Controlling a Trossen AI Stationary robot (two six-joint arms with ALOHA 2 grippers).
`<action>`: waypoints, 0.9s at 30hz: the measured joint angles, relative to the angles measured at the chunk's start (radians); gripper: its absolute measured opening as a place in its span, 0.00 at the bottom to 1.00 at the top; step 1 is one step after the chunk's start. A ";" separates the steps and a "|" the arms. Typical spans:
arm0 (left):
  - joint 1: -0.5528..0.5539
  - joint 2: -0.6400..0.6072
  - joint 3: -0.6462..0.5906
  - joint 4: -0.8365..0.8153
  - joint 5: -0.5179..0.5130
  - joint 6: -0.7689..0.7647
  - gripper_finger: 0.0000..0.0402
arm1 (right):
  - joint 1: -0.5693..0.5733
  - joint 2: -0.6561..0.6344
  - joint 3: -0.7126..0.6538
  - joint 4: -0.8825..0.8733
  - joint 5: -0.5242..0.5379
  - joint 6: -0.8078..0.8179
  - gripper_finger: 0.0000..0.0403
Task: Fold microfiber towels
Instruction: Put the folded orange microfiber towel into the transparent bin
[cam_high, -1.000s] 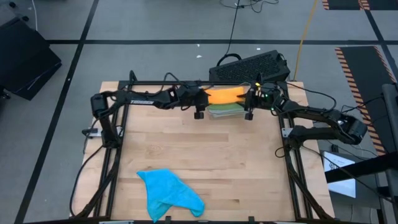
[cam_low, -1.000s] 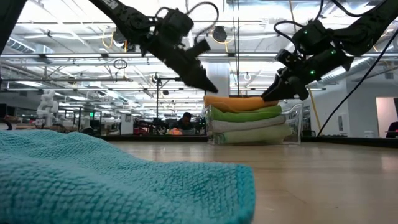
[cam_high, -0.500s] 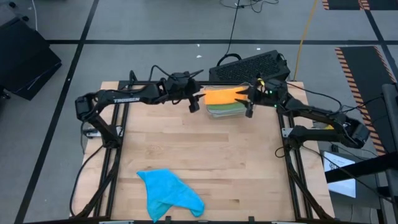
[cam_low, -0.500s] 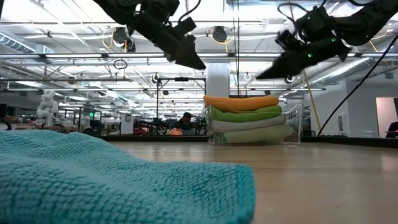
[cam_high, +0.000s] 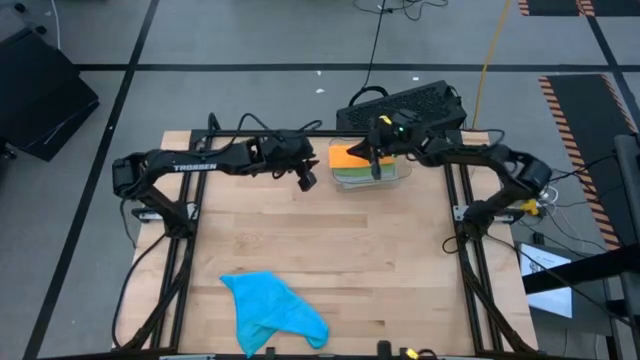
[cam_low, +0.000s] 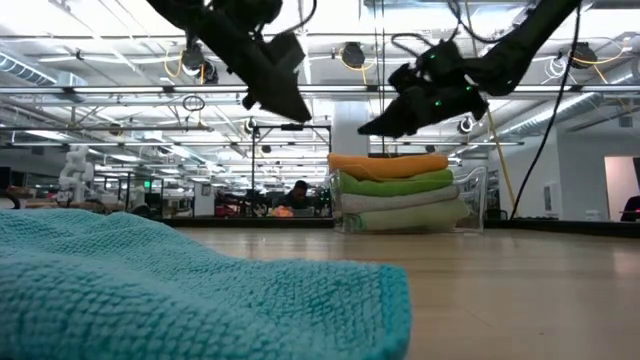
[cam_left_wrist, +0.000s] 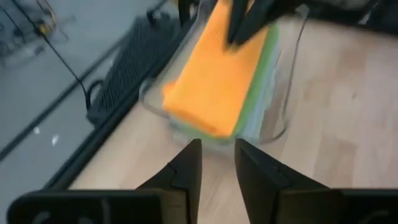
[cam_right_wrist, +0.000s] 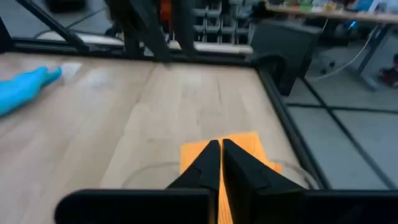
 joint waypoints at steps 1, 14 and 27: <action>-0.011 -0.012 -0.012 0.015 -0.020 -0.006 0.23 | 0.000 0.021 0.011 -0.003 -0.001 -0.003 0.01; -0.107 -0.197 -0.253 0.241 -0.143 -0.058 0.15 | -0.028 0.163 0.032 -0.064 0.008 -0.033 0.00; -0.192 -0.209 -0.277 0.316 -0.158 -0.029 0.15 | -0.036 0.247 0.034 -0.098 0.025 -0.049 0.00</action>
